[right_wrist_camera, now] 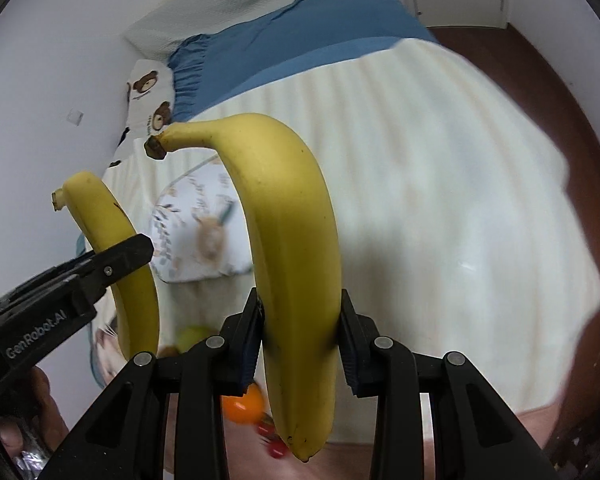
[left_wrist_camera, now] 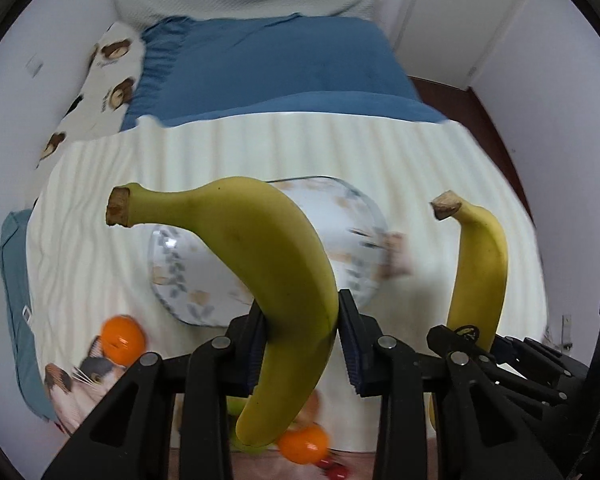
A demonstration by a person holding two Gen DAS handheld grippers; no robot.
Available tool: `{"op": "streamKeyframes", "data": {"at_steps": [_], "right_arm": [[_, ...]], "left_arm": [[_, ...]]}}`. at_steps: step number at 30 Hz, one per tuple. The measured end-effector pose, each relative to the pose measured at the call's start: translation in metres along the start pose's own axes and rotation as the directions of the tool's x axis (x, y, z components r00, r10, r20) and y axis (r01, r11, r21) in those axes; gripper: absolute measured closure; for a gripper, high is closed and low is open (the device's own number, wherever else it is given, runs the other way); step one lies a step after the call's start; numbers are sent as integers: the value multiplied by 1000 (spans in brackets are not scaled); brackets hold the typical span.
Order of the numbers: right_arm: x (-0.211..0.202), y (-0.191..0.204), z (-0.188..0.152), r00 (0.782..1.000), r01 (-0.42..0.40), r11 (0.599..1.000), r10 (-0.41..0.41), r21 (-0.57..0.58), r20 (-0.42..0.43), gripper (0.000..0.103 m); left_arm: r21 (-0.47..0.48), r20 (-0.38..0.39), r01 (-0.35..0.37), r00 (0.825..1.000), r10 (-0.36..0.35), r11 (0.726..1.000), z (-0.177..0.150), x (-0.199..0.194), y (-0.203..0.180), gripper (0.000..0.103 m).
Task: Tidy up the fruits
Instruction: 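Lift both bananas and lower them onto the floral plate, opening both tools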
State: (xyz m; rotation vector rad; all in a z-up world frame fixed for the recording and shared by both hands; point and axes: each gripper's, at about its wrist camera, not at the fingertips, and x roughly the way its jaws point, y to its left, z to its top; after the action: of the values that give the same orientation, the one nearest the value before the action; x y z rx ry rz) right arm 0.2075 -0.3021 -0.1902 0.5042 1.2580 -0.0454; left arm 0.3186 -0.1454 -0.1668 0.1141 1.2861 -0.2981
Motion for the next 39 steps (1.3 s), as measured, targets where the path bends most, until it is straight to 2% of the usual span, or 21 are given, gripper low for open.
{"op": "streamKeyframes", "data": {"at_steps": [3, 7, 10, 14, 19, 31, 34, 39], "right_arm": [[27, 30, 16, 1000, -5, 1000, 5, 9, -28, 67], [68, 55, 36, 998, 1, 998, 3, 58, -67, 67], [100, 57, 50, 996, 19, 993, -8, 118, -91, 66], [123, 47, 60, 994, 47, 980, -27, 195, -102, 66], [137, 41, 69, 992, 89, 975, -69, 204, -103, 66], [155, 62, 87, 980, 176, 976, -161, 125, -117, 64], [155, 63, 86, 976, 191, 975, -176, 115, -130, 60], [148, 67, 85, 975, 198, 975, -185, 105, -119, 44]], "left_arm": [[-35, -36, -16, 999, 14, 999, 12, 26, 33, 73], [-93, -100, 2, 995, -11, 996, 27, 58, 66, 73], [-154, -130, 11, 991, -31, 988, 37, 79, 86, 73], [-266, -161, 63, 981, -109, 962, 41, 102, 108, 73], [-344, -203, 111, 961, -190, 932, 34, 126, 113, 73], [-340, -253, 70, 954, -162, 938, 28, 152, 112, 70], [-318, -250, 52, 959, -136, 947, 31, 145, 111, 67], [-265, -226, 35, 969, -98, 964, 39, 126, 109, 59]]}}
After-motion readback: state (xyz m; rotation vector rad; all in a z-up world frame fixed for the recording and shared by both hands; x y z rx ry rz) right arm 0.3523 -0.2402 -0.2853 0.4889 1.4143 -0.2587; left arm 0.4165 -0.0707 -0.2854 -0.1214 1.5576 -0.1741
